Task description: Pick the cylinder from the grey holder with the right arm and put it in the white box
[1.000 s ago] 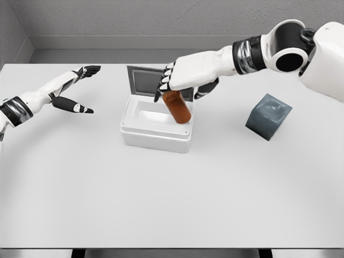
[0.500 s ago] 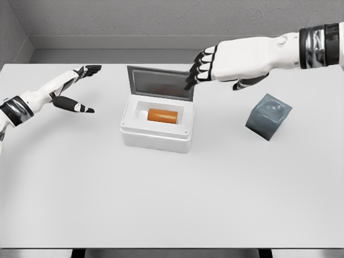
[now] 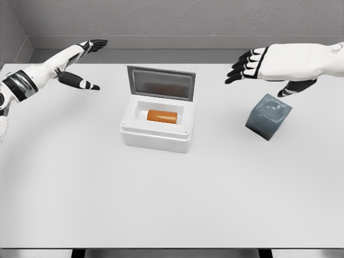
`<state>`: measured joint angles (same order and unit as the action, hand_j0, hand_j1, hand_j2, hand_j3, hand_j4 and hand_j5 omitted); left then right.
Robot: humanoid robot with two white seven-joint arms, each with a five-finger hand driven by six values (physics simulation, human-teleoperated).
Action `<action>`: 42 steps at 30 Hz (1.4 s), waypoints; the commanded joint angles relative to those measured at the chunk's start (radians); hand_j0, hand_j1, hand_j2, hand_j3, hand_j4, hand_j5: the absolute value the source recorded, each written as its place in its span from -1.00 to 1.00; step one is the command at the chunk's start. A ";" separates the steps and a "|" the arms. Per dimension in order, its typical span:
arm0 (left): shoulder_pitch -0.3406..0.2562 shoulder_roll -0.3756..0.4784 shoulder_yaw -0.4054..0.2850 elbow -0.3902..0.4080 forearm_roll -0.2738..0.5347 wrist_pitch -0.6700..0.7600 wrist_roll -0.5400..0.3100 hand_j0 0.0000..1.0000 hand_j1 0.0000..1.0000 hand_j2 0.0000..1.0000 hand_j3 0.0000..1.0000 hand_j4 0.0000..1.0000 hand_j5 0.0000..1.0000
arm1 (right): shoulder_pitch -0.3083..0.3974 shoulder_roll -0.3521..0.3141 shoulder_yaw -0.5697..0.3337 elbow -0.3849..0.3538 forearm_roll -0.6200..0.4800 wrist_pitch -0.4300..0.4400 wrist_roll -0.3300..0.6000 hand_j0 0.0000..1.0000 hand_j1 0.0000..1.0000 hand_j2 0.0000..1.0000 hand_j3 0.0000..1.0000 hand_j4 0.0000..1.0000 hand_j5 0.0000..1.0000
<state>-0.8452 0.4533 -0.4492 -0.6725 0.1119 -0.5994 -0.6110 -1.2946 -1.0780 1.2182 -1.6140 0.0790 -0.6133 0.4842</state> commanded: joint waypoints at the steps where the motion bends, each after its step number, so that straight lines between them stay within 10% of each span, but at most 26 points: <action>1: -0.006 -0.022 -0.002 0.051 -0.054 0.018 0.000 1.00 1.00 1.00 1.00 1.00 1.00 | 0.001 -0.005 -0.002 0.002 -0.008 0.002 -0.001 1.00 1.00 1.00 1.00 1.00 1.00; 21: -0.110 -0.114 -0.124 0.169 -0.057 0.073 0.000 1.00 1.00 1.00 1.00 1.00 1.00 | 0.020 0.024 -0.002 0.034 -0.012 0.002 -0.003 1.00 1.00 1.00 1.00 1.00 1.00; 42: -0.081 0.002 -0.244 -0.076 -0.041 0.073 0.000 1.00 1.00 1.00 1.00 1.00 1.00 | 0.029 0.059 0.007 0.036 -0.012 0.002 -0.001 1.00 1.00 1.00 1.00 1.00 1.00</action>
<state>-0.9250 0.4437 -0.6886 -0.7159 0.0616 -0.5285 -0.6112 -1.2671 -1.0210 1.2261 -1.5783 0.0728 -0.6132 0.4832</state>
